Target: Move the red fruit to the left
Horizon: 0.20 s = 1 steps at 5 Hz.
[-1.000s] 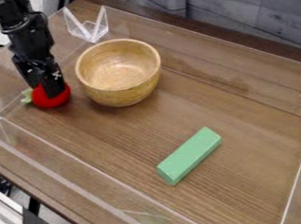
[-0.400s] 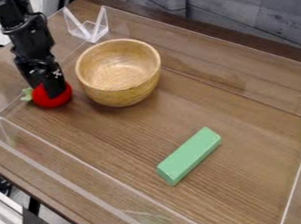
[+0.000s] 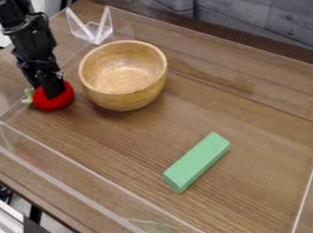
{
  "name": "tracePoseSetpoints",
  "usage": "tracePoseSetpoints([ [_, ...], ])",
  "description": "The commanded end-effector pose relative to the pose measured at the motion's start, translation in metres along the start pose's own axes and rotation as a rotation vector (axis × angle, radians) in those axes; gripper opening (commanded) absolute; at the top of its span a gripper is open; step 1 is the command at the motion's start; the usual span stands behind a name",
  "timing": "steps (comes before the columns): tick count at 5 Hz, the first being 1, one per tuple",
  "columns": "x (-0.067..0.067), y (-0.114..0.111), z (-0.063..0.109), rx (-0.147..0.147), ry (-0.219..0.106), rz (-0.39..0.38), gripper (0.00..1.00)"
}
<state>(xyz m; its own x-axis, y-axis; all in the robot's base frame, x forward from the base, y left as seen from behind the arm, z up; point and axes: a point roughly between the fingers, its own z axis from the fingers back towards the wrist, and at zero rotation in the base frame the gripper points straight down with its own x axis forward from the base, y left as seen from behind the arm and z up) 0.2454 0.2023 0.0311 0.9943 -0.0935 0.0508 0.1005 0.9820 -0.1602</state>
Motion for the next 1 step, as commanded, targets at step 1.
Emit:
tracePoseSetpoints([
  [1,-0.0028,0.0078,0.0065,-0.01,-0.013,0.022,1.0],
])
